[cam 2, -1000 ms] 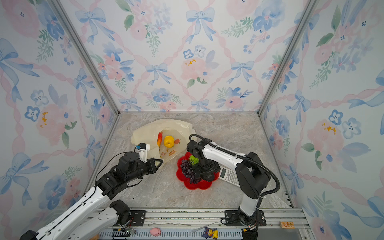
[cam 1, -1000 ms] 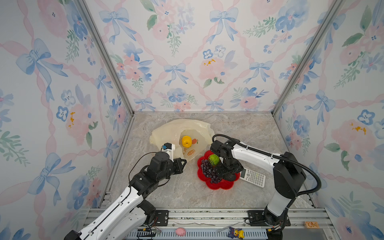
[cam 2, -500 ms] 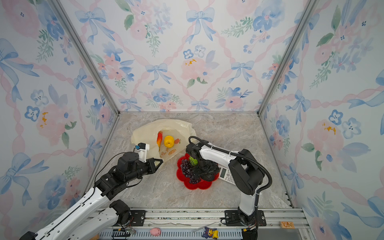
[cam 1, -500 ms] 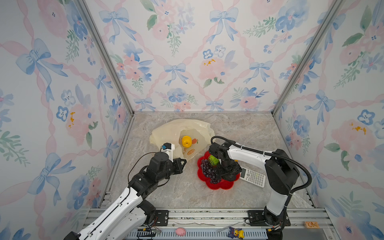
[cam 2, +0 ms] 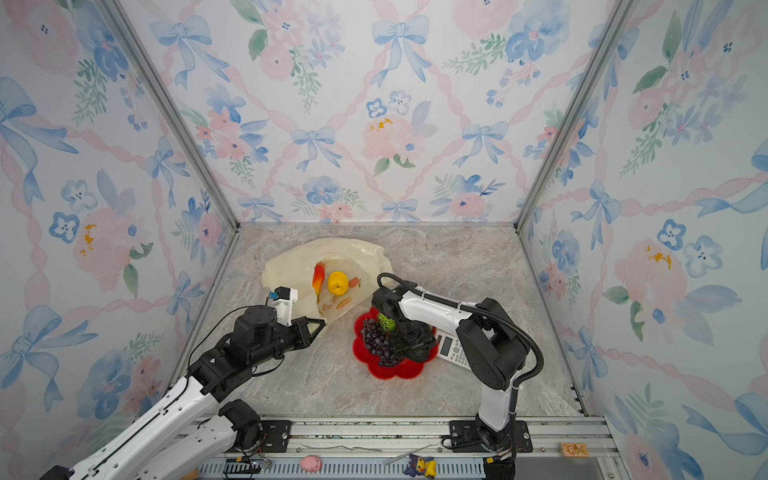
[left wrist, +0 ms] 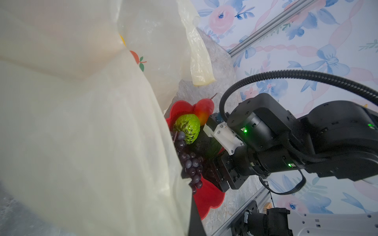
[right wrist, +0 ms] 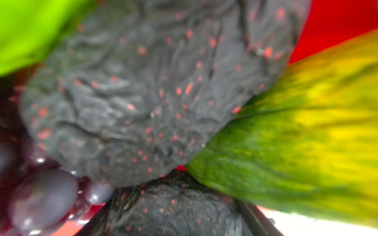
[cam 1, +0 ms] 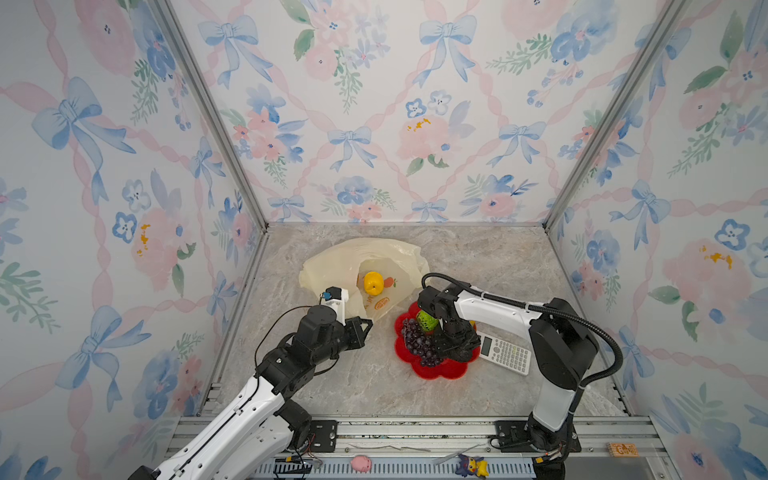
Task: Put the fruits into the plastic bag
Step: 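Lower the right gripper onto the dark avocado nearest the robot and grasp it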
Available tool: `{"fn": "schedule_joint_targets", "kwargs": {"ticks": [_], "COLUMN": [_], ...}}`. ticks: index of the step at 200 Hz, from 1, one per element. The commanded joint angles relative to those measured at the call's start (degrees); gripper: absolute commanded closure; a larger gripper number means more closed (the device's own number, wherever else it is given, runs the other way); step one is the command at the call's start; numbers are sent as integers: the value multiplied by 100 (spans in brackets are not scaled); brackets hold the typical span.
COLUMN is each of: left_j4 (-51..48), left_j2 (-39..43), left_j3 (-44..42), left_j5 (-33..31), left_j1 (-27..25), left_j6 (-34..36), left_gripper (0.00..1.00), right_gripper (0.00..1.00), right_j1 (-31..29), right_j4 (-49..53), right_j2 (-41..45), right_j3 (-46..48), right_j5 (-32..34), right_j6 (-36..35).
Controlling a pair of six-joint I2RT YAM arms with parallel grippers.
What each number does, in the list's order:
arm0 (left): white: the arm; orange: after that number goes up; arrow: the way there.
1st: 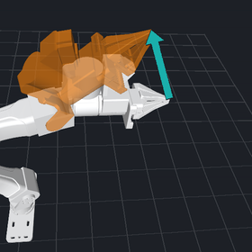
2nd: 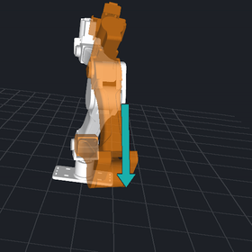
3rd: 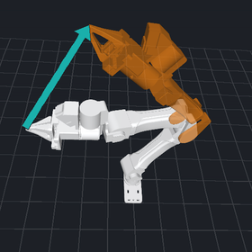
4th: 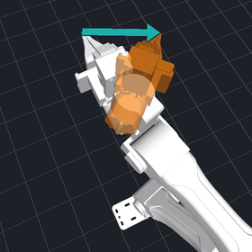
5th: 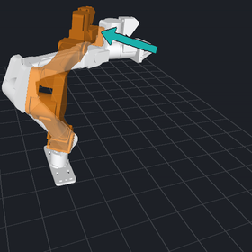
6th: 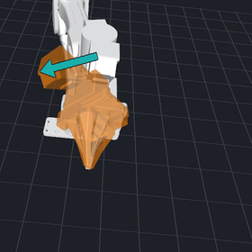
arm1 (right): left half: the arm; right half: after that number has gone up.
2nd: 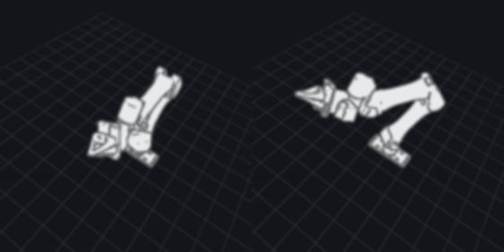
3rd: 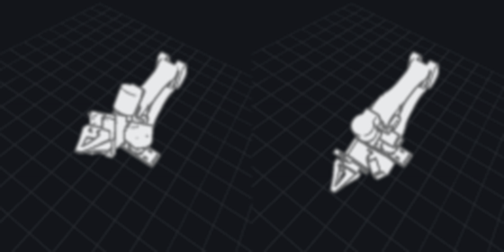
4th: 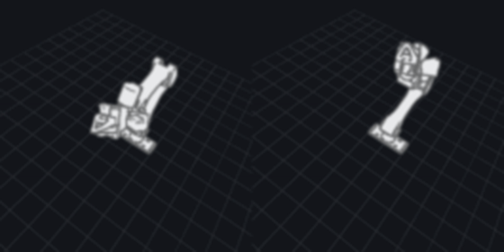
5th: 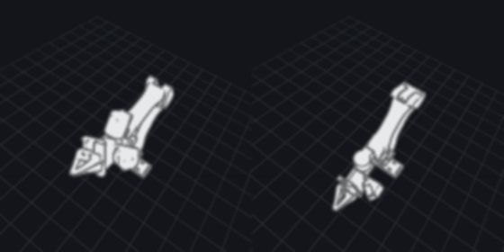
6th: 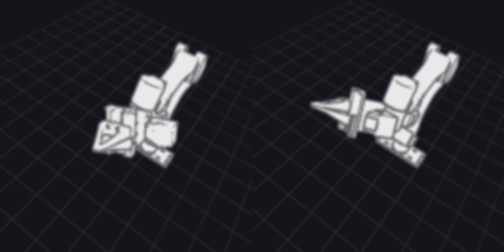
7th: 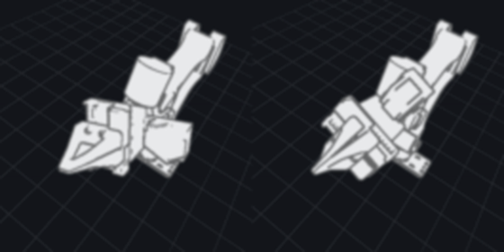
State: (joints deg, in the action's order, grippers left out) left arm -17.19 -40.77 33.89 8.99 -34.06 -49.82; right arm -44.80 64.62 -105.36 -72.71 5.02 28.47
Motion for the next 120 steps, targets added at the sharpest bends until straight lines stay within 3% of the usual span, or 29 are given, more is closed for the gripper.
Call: {"fn": "schedule_joint_targets", "kwargs": {"ticks": [1, 74, 120], "left_j4": [84, 99, 102], "left_j2": [70, 91, 124], "left_j3": [-93, -133, -153], "left_j5": [-25, -31, -37], "left_j1": [40, 31, 26], "left_j6": [-111, -216, -230], "left_gripper": [100, 100, 100], "right_gripper": [29, 30, 30], "right_j1": [-95, -70, 214], "right_j4": [108, 496, 455], "right_j2": [124, 700, 1235], "right_j3": [107, -137, -442], "right_j5": [148, 178, -489], "right_j6": [34, 93, 371]}}
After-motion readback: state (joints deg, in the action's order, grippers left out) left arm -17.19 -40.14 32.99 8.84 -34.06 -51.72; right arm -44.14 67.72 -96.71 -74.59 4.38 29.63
